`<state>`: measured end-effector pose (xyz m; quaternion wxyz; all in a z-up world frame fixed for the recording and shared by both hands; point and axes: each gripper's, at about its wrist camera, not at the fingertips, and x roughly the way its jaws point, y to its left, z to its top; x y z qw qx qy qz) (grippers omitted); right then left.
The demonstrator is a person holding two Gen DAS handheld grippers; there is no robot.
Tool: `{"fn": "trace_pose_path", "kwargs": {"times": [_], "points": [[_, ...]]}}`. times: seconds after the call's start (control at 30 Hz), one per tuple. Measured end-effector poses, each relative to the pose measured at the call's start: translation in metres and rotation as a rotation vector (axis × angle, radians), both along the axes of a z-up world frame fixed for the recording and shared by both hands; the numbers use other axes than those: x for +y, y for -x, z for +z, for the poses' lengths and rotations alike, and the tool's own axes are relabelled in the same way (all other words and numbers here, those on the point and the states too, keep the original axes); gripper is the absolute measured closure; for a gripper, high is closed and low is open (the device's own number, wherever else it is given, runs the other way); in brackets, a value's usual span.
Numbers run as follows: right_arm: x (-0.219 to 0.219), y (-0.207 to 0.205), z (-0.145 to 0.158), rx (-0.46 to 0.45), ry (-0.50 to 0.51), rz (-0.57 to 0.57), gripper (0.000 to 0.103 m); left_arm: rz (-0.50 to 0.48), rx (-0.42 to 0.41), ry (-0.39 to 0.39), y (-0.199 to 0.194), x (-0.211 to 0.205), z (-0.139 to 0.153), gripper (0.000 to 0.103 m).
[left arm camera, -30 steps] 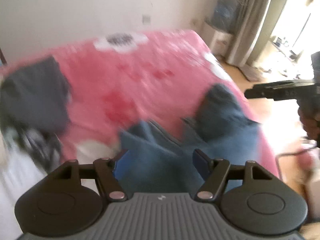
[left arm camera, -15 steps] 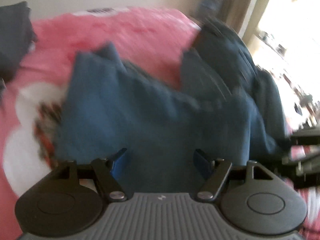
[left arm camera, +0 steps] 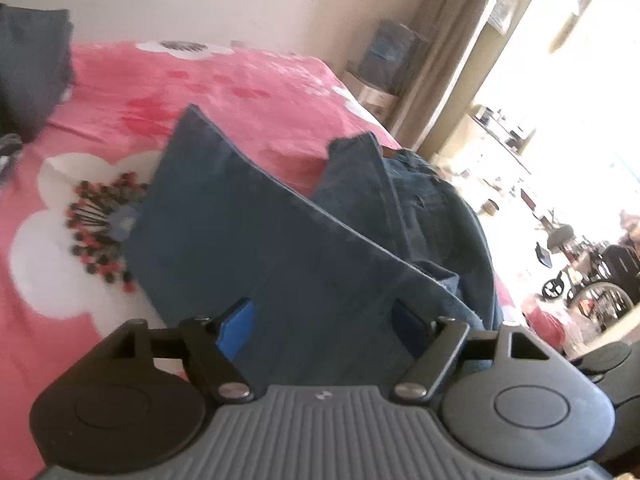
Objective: Fold clothes
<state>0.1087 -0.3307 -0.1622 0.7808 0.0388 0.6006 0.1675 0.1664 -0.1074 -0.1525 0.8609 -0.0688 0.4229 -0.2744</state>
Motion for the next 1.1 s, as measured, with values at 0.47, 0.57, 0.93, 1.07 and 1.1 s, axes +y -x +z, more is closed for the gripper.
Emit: {"fn": "trace_pose_path", "kwargs": {"times": [0.47,0.57,0.93,1.07,1.1], "points": [[-0.005,-0.064,0.084,-0.268,-0.234,-0.057,0.017,0.096,0.073,-0.065,0.025,0.038,-0.028,0.025],[0.03,-0.116,0.061,-0.25,-0.245,-0.02,0.015,0.148,0.059,-0.084,0.026,0.056,-0.024,0.025],[0.123,-0.217,-0.025,-0.057,-0.238,0.008,0.014,0.326,0.046,-0.075,0.017,0.119,-0.017,0.023],[0.154,-0.198,-0.035,-0.054,-0.212,0.113,0.019,0.356,0.038,-0.065,0.016,0.129,-0.015,0.023],[0.162,-0.192,-0.036,-0.062,-0.184,0.141,0.038,0.362,0.037,-0.062,0.016,0.131,-0.015,0.023]]}}
